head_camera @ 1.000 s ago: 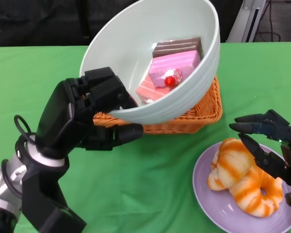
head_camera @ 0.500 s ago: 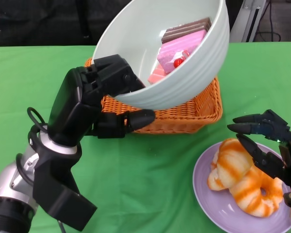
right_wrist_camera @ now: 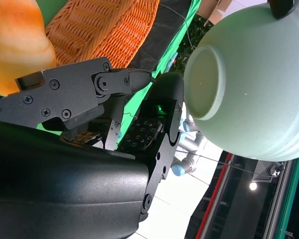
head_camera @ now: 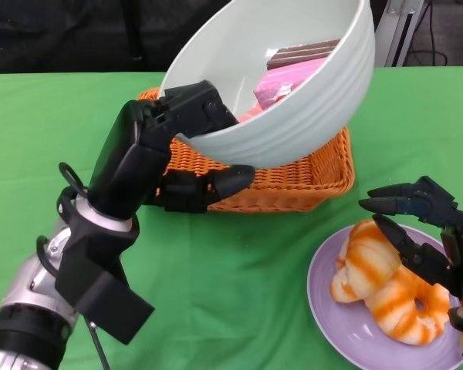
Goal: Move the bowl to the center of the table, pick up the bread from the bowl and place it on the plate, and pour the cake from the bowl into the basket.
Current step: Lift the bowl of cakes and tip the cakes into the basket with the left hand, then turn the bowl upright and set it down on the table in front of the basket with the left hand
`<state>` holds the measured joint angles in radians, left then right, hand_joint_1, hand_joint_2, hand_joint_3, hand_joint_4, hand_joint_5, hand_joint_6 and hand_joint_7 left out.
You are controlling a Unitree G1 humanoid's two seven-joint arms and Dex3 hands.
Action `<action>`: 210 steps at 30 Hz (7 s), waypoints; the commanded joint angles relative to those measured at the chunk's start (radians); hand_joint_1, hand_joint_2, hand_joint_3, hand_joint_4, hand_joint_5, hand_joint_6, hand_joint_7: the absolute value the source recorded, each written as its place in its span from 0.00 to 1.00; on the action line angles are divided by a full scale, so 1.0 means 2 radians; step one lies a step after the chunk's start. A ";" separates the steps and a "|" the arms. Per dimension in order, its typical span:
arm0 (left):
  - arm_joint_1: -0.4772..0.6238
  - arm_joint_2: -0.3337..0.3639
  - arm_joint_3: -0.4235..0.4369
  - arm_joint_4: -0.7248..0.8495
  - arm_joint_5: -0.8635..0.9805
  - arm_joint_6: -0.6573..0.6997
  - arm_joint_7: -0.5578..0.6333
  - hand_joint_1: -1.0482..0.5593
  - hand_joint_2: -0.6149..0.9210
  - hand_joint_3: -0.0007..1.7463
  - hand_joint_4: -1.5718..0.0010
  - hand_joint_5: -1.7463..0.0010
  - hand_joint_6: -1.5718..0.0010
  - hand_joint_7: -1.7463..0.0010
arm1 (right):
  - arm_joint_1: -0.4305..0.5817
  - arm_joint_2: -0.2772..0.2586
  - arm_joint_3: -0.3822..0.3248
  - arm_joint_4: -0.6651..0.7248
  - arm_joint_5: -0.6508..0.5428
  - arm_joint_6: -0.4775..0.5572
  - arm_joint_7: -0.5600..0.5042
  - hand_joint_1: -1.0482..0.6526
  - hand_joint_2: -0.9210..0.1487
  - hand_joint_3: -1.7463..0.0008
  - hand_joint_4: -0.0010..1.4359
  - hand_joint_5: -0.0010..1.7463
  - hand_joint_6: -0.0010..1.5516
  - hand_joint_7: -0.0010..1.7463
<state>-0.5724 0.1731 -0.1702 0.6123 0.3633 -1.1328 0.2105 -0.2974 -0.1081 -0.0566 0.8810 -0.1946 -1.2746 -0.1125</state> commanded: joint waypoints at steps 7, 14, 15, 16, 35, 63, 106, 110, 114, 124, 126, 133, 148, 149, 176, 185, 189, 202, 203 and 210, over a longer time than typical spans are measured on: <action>-0.014 -0.022 0.000 -0.006 -0.103 0.022 -0.084 0.52 0.89 0.46 0.51 0.00 0.57 0.08 | 0.000 0.000 -0.003 0.004 -0.004 -0.003 -0.008 0.46 0.00 0.87 0.54 0.54 0.58 0.26; 0.007 -0.039 -0.001 -0.057 -0.190 0.105 -0.165 0.53 0.89 0.45 0.51 0.00 0.57 0.07 | -0.002 0.001 -0.001 0.008 -0.003 -0.005 -0.005 0.46 0.00 0.86 0.54 0.55 0.57 0.27; 0.011 -0.041 -0.001 -0.066 -0.203 0.119 -0.177 0.53 0.89 0.45 0.51 0.00 0.57 0.08 | -0.002 0.001 -0.002 0.008 -0.003 -0.005 -0.006 0.46 0.00 0.86 0.54 0.55 0.57 0.27; 0.013 -0.042 0.001 -0.074 -0.212 0.131 -0.186 0.53 0.89 0.45 0.52 0.00 0.57 0.08 | -0.002 0.002 -0.002 0.008 -0.002 -0.005 -0.006 0.46 0.00 0.87 0.54 0.55 0.57 0.28; 0.054 -0.103 0.042 -0.185 -0.285 0.325 -0.231 0.54 0.82 0.56 0.48 0.00 0.59 0.03 | 0.001 -0.004 -0.003 0.009 -0.005 -0.009 -0.004 0.46 0.00 0.87 0.53 0.55 0.56 0.29; 0.052 -0.127 0.116 -0.241 -0.431 0.589 -0.265 0.57 0.82 0.55 0.52 0.00 0.59 0.07 | 0.001 -0.002 -0.003 0.014 -0.002 -0.016 -0.004 0.46 0.00 0.87 0.54 0.54 0.55 0.32; 0.016 -0.150 0.215 -0.239 -0.569 0.793 -0.229 0.59 0.78 0.68 0.50 0.00 0.59 0.00 | -0.003 -0.004 -0.004 0.028 -0.016 -0.015 -0.016 0.45 0.00 0.87 0.55 0.52 0.55 0.34; 0.018 -0.144 0.206 -0.236 -0.548 0.771 -0.247 0.58 0.79 0.67 0.51 0.00 0.59 0.00 | -0.004 -0.005 -0.003 0.030 -0.015 -0.017 -0.014 0.45 0.00 0.87 0.55 0.52 0.55 0.34; 0.021 -0.139 0.198 -0.233 -0.529 0.744 -0.265 0.58 0.80 0.66 0.50 0.00 0.59 0.00 | -0.005 -0.005 -0.003 0.031 -0.017 -0.017 -0.016 0.46 0.00 0.87 0.55 0.52 0.55 0.35; 0.028 -0.131 0.173 -0.220 -0.458 0.643 -0.301 0.60 0.78 0.65 0.50 0.00 0.57 0.07 | -0.006 -0.004 -0.003 0.034 -0.016 -0.015 -0.017 0.46 0.00 0.87 0.55 0.52 0.55 0.35; 0.029 -0.129 0.168 -0.215 -0.443 0.621 -0.309 0.59 0.78 0.63 0.51 0.00 0.56 0.09 | -0.005 -0.003 -0.004 0.034 -0.016 -0.016 -0.017 0.46 0.00 0.87 0.55 0.52 0.55 0.35; 0.037 -0.121 0.145 -0.189 -0.348 0.490 -0.301 0.56 0.79 0.58 0.50 0.00 0.53 0.12 | -0.004 -0.005 -0.004 0.033 -0.016 -0.018 -0.017 0.46 0.00 0.87 0.55 0.51 0.55 0.34; 0.018 -0.062 0.132 -0.017 -0.187 0.147 -0.263 0.54 0.98 0.27 0.52 0.00 0.59 0.07 | -0.006 -0.007 -0.002 0.033 -0.015 -0.015 -0.017 0.45 0.00 0.87 0.55 0.52 0.54 0.34; 0.016 -0.057 0.132 -0.006 -0.174 0.129 -0.253 0.53 0.99 0.26 0.52 0.00 0.60 0.07 | -0.006 -0.007 -0.002 0.033 -0.016 -0.014 -0.017 0.45 0.00 0.86 0.55 0.52 0.54 0.34; -0.009 0.130 -0.051 0.059 0.414 0.049 0.480 0.57 0.84 0.53 0.54 0.00 0.63 0.05 | -0.017 -0.005 -0.005 0.036 -0.028 -0.013 -0.035 0.45 0.00 0.86 0.55 0.58 0.54 0.37; 0.007 0.170 -0.114 0.049 0.408 0.059 0.541 0.57 0.83 0.50 0.53 0.00 0.64 0.04 | -0.022 -0.009 -0.005 0.037 -0.041 -0.010 -0.049 0.46 0.00 0.86 0.55 0.59 0.54 0.38; 0.026 0.184 -0.125 0.030 0.399 0.059 0.537 0.57 0.86 0.47 0.54 0.00 0.68 0.00 | -0.024 -0.010 -0.004 0.038 -0.038 -0.011 -0.047 0.47 0.00 0.86 0.55 0.59 0.53 0.38; 0.075 0.225 -0.138 0.006 0.383 0.044 0.512 0.57 0.98 0.28 0.55 0.00 0.69 0.00 | -0.022 -0.013 -0.003 0.032 -0.035 -0.007 -0.044 0.46 0.00 0.86 0.54 0.59 0.52 0.38; 0.076 0.227 -0.139 0.006 0.384 0.044 0.513 0.57 0.98 0.27 0.55 0.00 0.69 0.00 | -0.023 -0.014 -0.003 0.032 -0.035 -0.009 -0.044 0.46 0.00 0.86 0.54 0.59 0.52 0.38; 0.088 0.244 -0.149 0.007 0.383 0.034 0.512 0.58 0.96 0.26 0.54 0.00 0.70 0.00 | -0.021 -0.016 -0.002 0.026 -0.037 -0.007 -0.043 0.46 0.00 0.85 0.54 0.58 0.52 0.38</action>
<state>-0.4119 0.6311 -0.4679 0.6374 1.1392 -1.0549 1.2322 -0.3384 -0.1206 -0.0589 0.9510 -0.2785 -1.2922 -0.1991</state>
